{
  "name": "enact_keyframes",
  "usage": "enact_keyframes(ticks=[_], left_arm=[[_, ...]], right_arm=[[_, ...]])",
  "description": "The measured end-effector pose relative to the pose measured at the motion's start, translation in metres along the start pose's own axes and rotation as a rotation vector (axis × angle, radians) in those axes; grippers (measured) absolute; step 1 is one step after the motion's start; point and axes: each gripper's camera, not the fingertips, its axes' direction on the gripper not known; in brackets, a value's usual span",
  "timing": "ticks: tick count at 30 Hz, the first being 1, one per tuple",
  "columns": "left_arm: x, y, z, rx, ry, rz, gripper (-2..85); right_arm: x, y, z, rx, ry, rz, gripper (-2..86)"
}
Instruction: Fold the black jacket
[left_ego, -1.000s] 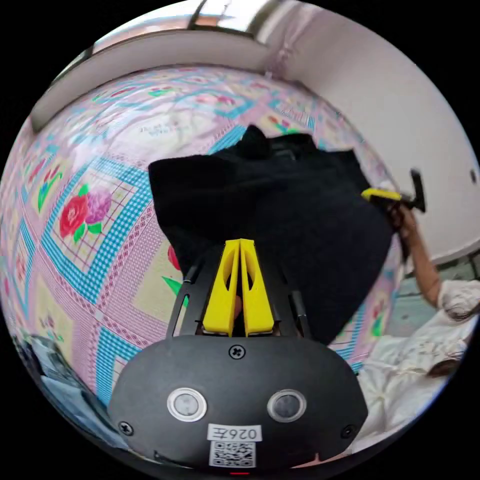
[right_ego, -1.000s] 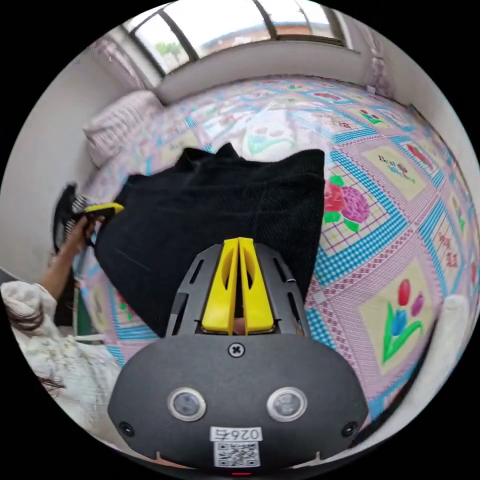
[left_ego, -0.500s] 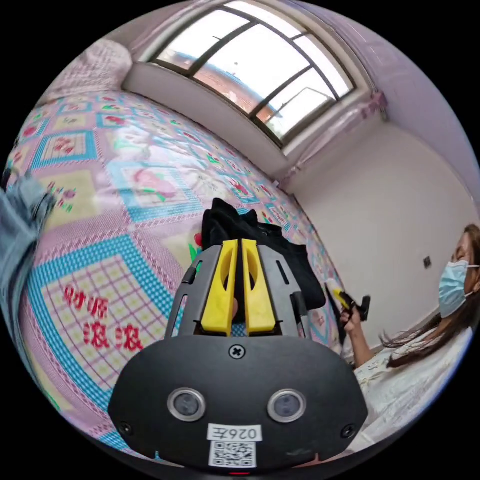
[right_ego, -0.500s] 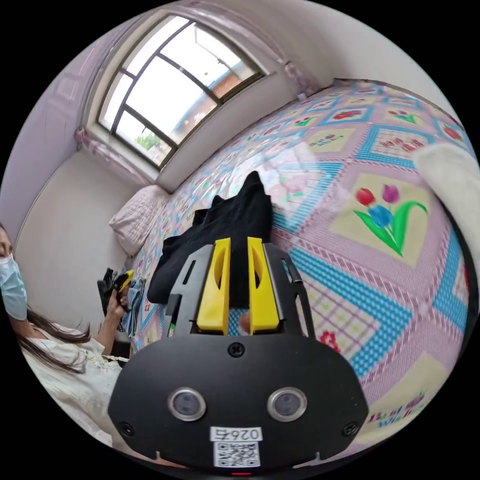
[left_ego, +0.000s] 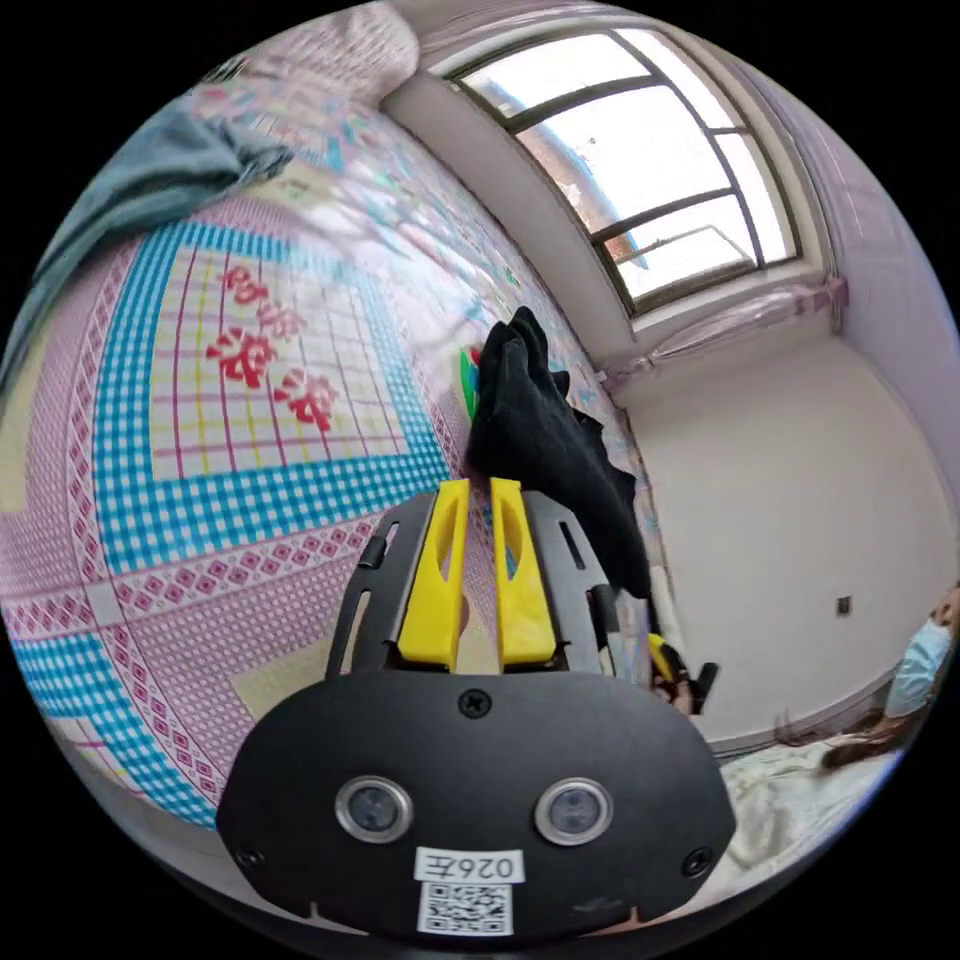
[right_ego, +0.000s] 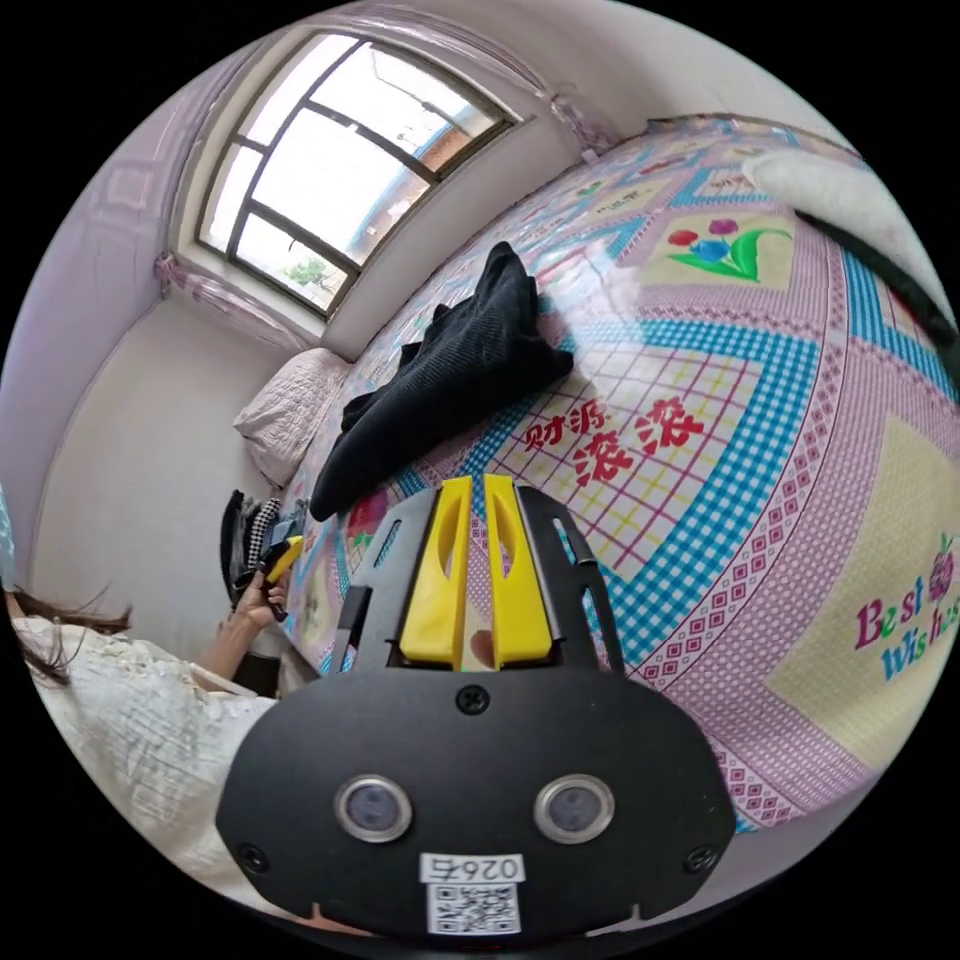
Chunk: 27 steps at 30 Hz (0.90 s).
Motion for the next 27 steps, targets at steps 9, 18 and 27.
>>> enact_keyframes(ticks=[9, 18, 27], left_arm=[[0.005, -0.039, 0.029, -0.023, -0.095, 0.095, 15.8], [0.002, -0.049, 0.040, 0.036, -0.150, 0.062, 20.9], [-0.036, -0.063, 0.053, -0.014, 0.108, -0.238, 8.6]], right_arm=[[0.026, -0.034, -0.011, 0.024, -0.020, 0.019, 8.9], [0.052, -0.096, -0.005, 0.102, 0.050, 0.082, 19.2], [0.064, -0.151, 0.028, 0.080, -0.033, 0.133, 13.6]])
